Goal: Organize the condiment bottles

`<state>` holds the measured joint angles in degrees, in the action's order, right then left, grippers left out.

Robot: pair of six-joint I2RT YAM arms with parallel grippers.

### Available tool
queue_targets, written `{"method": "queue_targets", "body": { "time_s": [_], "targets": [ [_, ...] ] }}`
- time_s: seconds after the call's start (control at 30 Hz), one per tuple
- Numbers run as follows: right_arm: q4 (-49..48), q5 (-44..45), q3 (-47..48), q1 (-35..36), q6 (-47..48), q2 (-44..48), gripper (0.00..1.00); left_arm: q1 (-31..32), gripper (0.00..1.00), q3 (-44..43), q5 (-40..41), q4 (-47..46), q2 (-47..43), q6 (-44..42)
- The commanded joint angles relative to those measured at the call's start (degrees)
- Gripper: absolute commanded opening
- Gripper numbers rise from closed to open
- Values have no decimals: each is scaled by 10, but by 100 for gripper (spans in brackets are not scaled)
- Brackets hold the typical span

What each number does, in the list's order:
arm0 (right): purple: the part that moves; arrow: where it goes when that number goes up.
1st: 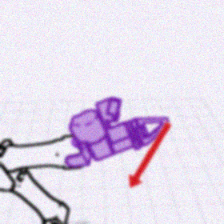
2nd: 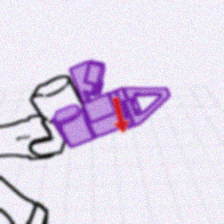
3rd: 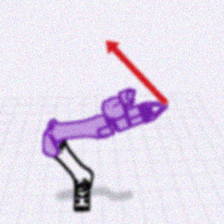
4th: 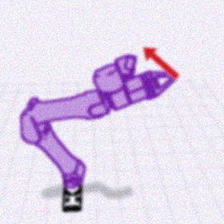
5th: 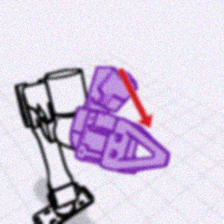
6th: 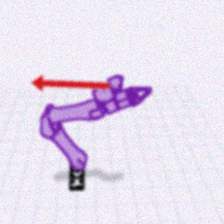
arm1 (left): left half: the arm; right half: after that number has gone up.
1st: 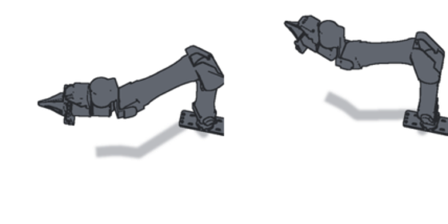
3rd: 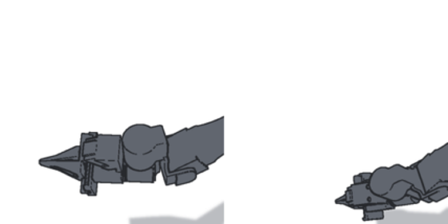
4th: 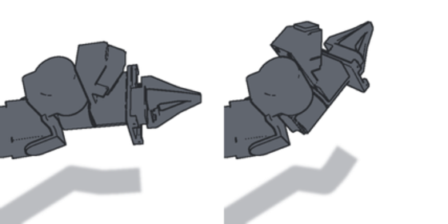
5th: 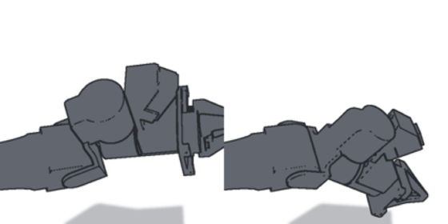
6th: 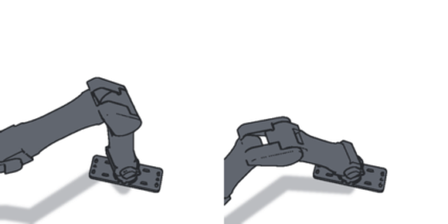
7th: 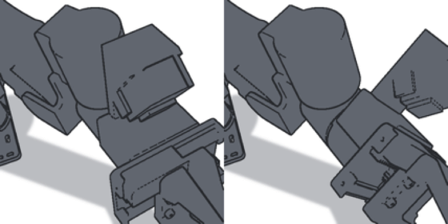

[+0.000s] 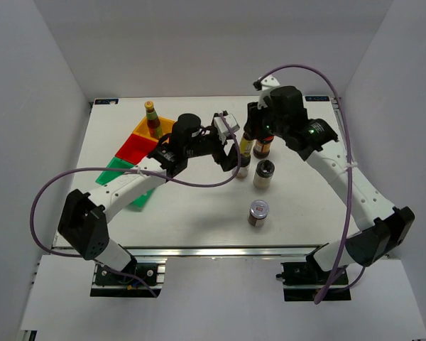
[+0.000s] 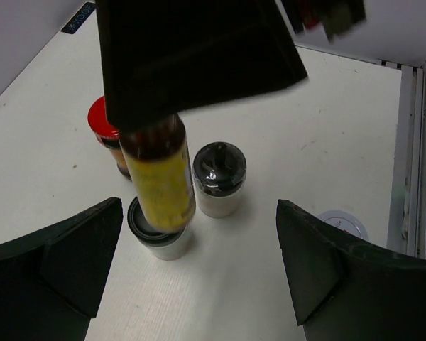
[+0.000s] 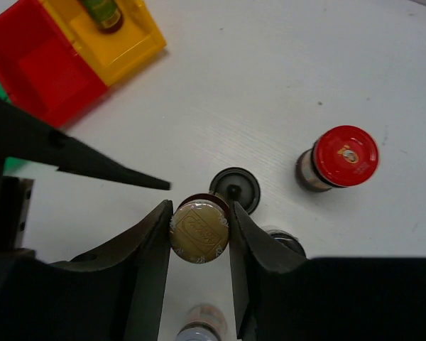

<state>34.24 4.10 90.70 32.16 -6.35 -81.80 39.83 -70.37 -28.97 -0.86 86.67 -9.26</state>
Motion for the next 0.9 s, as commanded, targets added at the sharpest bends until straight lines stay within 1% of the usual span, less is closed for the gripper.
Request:
{"method": "queue_targets", "body": {
  "time_s": [0.0, 0.1, 0.13, 0.23, 0.33, 0.37, 0.43, 0.47, 0.57, 0.6, 0.63, 0.7, 0.8, 0.83, 0.87],
  "targets": [
    [-22, -32, 44, 26, 5, -10, 0, -2, 98, -32, -23, -12, 17, -6],
    [-28, -36, 48, 37, -3, -17, 0, -1, 98, -29, -13, -26, 24, 7],
    [-29, -54, 47, 40, -7, -17, 0, -1, 98, -25, 0, -34, 25, 10],
    [-34, -59, 45, 40, -24, -13, 0, -1, 98, -14, 23, -45, 24, 14],
    [-33, -58, 48, 40, -35, -12, 0, -1, 94, -9, 30, -48, 24, 14],
    [-31, -56, 49, 40, -37, -11, 0, -1, 87, -6, 30, -48, 23, 13],
    [-29, -53, 49, 40, -38, -10, 0, -1, 79, -2, 31, -52, 20, 15],
    [-27, -53, 51, 40, -39, -12, 0, -1, 70, 1, 29, -55, 19, 15],
    [-19, -60, 54, 40, -45, -15, 0, -1, 60, 2, 35, -59, 20, 13],
    [-20, -59, 55, 40, -46, -15, 0, -1, 60, 2, 37, -56, 20, 13],
    [-19, -58, 56, 40, -49, -15, 0, -1, 63, 2, 41, -55, 21, 13],
    [-16, -50, 59, 40, -55, -13, 0, -1, 76, 2, 56, -48, 24, 11],
    [-14, -51, 66, 40, -57, -11, 0, -1, 77, 6, 81, -45, 28, 11],
    [-14, -58, 67, 40, -57, -12, 0, -2, 76, 6, 81, -45, 29, 11],
    [-14, -62, 67, 40, -55, -13, 0, -1, 72, 7, 81, -46, 32, 11]
  ]
}}
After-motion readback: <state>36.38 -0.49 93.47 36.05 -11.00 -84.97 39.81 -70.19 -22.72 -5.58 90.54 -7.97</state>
